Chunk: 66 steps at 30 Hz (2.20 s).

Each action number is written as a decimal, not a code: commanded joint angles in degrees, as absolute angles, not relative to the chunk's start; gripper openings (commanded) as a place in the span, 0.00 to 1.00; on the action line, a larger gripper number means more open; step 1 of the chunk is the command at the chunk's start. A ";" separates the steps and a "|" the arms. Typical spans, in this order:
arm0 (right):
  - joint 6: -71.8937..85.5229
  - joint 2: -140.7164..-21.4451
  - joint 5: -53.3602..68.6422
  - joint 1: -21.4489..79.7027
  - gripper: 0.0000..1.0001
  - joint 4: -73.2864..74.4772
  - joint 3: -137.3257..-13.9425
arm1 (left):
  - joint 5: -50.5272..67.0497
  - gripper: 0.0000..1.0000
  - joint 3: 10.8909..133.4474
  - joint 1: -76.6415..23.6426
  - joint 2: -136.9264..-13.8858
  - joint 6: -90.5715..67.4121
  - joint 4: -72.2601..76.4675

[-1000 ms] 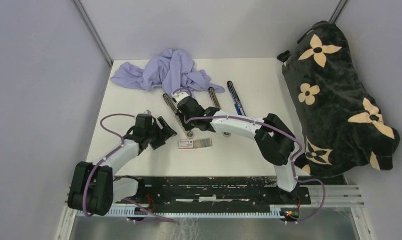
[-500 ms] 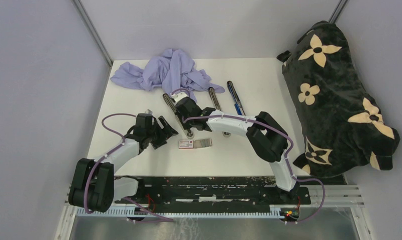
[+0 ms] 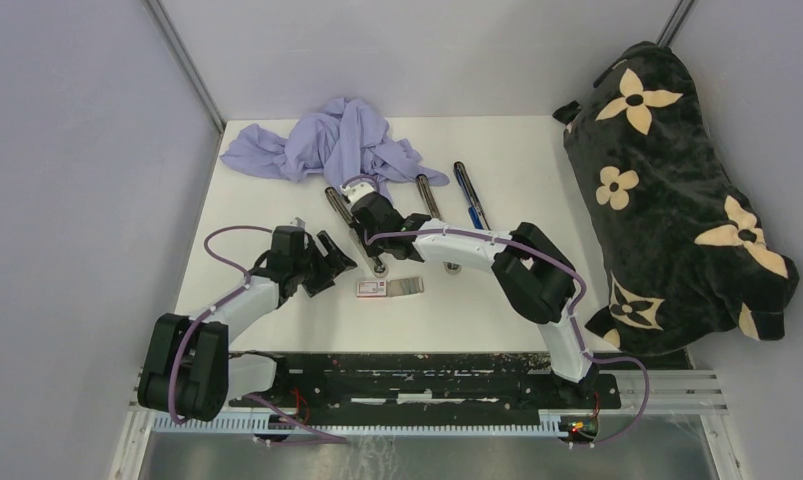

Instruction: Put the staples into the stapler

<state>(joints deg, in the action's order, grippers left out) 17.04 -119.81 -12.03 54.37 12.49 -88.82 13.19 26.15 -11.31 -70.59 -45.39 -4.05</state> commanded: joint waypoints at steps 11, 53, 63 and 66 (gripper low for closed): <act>16.65 -120.62 -10.47 54.14 0.07 11.27 -91.58 | 13.70 0.85 26.43 -10.93 -70.84 -45.91 -3.85; 17.93 -120.58 -11.05 54.13 0.06 11.77 -89.87 | 14.15 0.84 25.92 -10.96 -70.25 -46.38 -3.23; 18.63 -121.03 -10.46 54.12 0.06 12.46 -89.68 | 14.16 0.85 25.97 -10.92 -70.14 -46.49 -3.38; 18.71 -120.99 -10.46 54.14 0.06 12.57 -89.37 | 14.24 0.84 25.99 -10.97 -70.14 -46.49 -3.32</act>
<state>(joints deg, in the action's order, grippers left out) 17.96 -120.97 -10.52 54.24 12.86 -89.12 13.67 26.15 -11.31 -70.57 -45.41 -4.10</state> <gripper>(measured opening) 0.188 0.847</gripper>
